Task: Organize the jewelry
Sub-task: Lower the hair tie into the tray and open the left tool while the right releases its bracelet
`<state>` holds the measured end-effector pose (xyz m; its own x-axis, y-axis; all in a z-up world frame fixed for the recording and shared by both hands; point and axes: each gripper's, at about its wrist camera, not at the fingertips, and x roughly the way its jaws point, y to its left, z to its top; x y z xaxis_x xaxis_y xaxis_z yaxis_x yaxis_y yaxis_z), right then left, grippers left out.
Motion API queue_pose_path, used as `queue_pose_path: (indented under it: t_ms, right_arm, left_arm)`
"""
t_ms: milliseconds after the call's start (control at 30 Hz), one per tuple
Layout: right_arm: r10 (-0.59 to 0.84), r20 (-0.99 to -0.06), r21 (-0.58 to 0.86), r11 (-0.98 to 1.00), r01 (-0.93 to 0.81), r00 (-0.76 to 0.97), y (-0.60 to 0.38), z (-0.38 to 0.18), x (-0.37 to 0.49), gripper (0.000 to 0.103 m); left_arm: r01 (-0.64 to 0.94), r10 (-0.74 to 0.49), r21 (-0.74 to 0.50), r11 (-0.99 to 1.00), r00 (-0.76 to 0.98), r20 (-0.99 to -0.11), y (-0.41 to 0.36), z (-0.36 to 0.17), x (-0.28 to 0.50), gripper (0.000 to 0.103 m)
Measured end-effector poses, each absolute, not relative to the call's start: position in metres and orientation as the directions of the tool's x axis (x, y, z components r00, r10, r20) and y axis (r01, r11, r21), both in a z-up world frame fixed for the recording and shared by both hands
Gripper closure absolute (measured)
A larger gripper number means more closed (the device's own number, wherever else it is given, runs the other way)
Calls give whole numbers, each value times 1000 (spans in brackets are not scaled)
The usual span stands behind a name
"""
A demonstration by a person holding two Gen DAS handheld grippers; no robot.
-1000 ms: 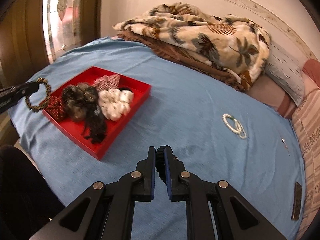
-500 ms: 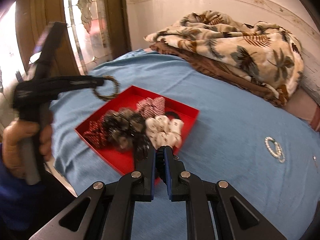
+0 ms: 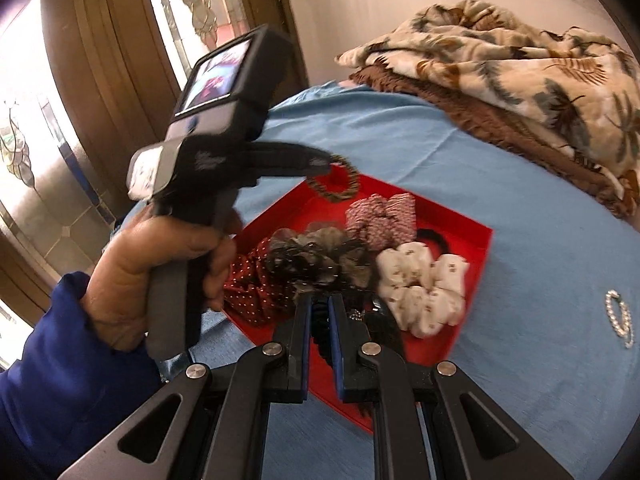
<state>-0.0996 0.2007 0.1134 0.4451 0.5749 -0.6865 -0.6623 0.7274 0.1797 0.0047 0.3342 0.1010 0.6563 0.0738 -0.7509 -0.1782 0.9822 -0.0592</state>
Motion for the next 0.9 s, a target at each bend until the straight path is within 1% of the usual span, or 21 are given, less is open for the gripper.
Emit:
queue_pose_path:
  t_ms: [100, 333, 567, 900]
  right_arm:
    - [555, -703, 148, 726, -672, 445, 213, 105, -98, 93]
    - [535, -741, 151, 722, -675, 406, 227, 86, -90, 93]
    - [515, -769, 150, 721, -677, 378, 233, 68, -89, 93]
    - [499, -780, 145, 732, -666, 378, 232, 62, -89, 93]
  left_arm:
    - [-166, 66, -57, 985, 653, -755, 333, 96, 13, 91]
    - [-191, 64, -75, 979, 628, -776, 339, 87, 25, 91]
    - [-202, 96, -39, 979, 615, -783, 338, 80, 27, 91]
    - [-194, 121, -4, 981, 631, -767, 333, 83, 22, 91]
